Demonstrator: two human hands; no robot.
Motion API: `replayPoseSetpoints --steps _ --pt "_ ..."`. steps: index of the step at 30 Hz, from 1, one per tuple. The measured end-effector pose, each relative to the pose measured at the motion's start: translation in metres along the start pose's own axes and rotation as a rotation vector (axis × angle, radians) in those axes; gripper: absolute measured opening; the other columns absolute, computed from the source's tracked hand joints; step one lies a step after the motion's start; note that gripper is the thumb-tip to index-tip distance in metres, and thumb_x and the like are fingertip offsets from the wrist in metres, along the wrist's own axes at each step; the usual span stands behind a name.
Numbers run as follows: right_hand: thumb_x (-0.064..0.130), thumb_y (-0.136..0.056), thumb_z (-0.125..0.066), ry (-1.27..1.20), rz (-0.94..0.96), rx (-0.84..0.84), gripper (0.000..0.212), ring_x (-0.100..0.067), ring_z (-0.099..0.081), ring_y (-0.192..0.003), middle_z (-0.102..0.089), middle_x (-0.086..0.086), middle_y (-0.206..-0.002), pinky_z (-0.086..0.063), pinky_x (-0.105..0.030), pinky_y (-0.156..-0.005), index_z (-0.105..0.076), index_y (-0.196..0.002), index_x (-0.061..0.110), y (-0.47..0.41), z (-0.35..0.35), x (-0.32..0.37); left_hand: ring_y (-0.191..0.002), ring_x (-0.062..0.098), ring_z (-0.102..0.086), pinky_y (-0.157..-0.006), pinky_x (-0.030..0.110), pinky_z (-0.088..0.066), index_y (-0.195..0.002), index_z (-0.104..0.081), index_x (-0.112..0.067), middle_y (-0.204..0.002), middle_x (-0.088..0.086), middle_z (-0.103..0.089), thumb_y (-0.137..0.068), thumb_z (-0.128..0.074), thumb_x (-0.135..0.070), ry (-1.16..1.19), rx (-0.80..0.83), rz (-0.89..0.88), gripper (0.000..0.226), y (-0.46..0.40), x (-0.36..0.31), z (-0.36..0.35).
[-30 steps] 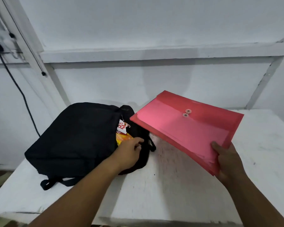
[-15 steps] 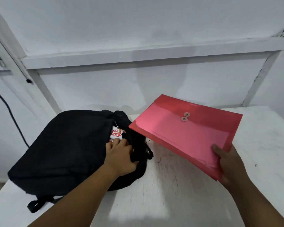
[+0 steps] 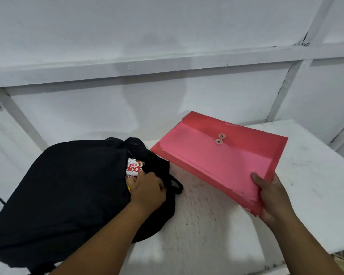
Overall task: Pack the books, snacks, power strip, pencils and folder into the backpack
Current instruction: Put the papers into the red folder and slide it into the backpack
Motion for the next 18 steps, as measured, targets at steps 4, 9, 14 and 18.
replayPoseSetpoints --steps 4,9,14,18 --pt "0.012 -0.098 -0.057 0.044 0.020 0.032 0.032 -0.033 -0.067 -0.108 -0.068 -0.004 -0.124 -0.052 -0.058 -0.095 -0.055 -0.127 0.026 -0.013 -0.007 0.007 -0.111 0.015 -0.040 -0.091 0.041 -0.021 -0.088 -0.069 -0.030 -0.100 -0.014 -0.055 -0.086 -0.051 -0.067 -0.117 0.048 0.005 0.041 0.001 0.000 -0.004" --pt "0.015 -0.100 -0.055 0.097 0.033 0.150 0.035 -0.032 -0.067 -0.107 -0.068 -0.002 -0.124 -0.054 -0.056 -0.093 -0.052 -0.134 0.023 -0.043 -0.033 0.024 -0.113 0.016 -0.038 -0.097 0.042 -0.023 -0.091 -0.069 -0.029 -0.101 -0.013 -0.053 -0.085 -0.055 -0.064 -0.131 0.030 0.030 0.038 0.003 -0.003 -0.008" --pt "0.015 -0.099 -0.056 0.103 -0.010 0.253 0.036 -0.034 -0.067 -0.107 -0.068 -0.003 -0.122 -0.055 -0.056 -0.091 -0.052 -0.133 0.024 -0.069 -0.046 0.028 -0.110 0.016 -0.038 -0.091 0.037 -0.019 -0.087 -0.069 -0.025 -0.099 -0.011 -0.053 -0.086 -0.056 -0.040 -0.081 0.039 0.100 0.019 0.003 -0.007 -0.010" --pt "0.012 -0.098 -0.057 0.118 -0.032 0.315 0.036 -0.034 -0.067 -0.107 -0.069 -0.005 -0.122 -0.055 -0.055 -0.091 -0.053 -0.132 0.022 -0.090 -0.048 0.030 -0.077 0.011 -0.053 -0.077 0.032 -0.038 -0.066 -0.053 -0.023 -0.070 -0.008 -0.058 -0.084 -0.061 -0.026 0.269 -0.122 0.136 0.019 0.007 0.001 0.009"
Point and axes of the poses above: each hand's wrist, its own y-axis away from the middle knuckle, its own z-axis out of the back of the hand, x = y × z, the point moved 7 cm from there along -y, towards the middle knuckle
